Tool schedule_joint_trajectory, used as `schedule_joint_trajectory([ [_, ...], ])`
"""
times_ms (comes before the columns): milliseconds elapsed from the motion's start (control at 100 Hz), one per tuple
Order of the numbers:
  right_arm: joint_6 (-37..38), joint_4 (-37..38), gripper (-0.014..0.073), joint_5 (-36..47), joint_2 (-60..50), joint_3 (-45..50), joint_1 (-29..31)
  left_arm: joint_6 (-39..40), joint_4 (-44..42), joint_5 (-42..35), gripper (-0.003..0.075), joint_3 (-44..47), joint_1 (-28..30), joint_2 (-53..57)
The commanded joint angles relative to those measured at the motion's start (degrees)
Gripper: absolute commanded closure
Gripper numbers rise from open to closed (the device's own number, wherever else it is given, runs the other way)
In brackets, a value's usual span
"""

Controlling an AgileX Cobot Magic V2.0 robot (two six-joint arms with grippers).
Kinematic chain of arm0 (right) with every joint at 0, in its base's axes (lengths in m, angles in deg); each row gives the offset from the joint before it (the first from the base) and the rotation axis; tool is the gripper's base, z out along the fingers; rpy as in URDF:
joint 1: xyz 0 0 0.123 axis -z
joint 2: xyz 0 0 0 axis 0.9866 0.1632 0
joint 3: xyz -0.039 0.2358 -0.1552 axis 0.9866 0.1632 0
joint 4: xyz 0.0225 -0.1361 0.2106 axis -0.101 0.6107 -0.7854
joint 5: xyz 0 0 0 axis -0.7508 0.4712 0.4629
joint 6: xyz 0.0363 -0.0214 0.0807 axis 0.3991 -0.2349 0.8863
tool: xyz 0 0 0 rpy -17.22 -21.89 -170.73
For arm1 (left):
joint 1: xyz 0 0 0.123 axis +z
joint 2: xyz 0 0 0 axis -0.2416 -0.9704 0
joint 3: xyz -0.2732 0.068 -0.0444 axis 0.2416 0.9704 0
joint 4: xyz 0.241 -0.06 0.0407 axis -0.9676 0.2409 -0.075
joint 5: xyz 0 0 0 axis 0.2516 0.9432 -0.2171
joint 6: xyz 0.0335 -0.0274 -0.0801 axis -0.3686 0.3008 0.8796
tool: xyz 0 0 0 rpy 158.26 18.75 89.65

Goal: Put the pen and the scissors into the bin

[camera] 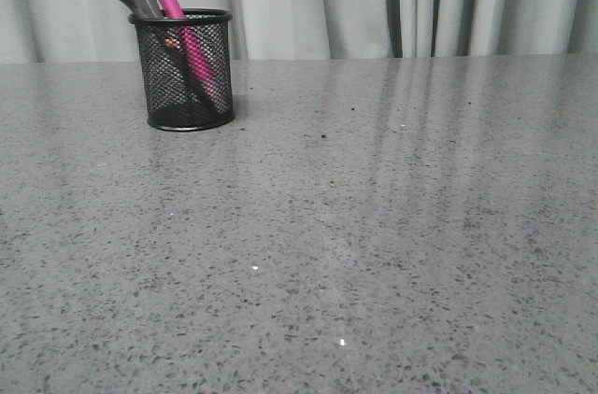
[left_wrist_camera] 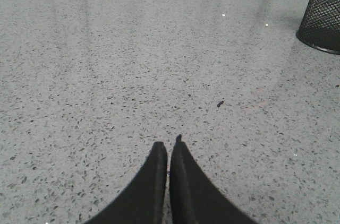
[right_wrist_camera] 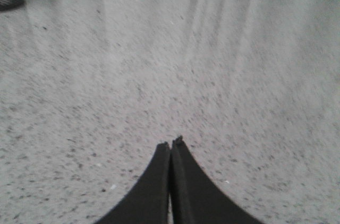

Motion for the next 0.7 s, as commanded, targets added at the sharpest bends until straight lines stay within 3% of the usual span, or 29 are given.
schedule_joint_trajectory([
  [0, 0.07, -0.45, 0.0653, 5.44, -0.13, 0.90, 1.54, 0.57, 0.29, -2.42, 0.0739, 2.53, 0.12, 1.83],
  [190, -1.46, -0.44, 0.0653, -4.70, -5.43, 0.78, 1.78, 0.57, 0.29, -2.42, 0.0739, 2.53, 0.12, 1.83],
  [690, -1.73, -0.44, 0.0653, -4.59, -6.50, 0.78, 1.92, 0.57, 0.29, -2.42, 0.0739, 2.53, 0.12, 1.83],
])
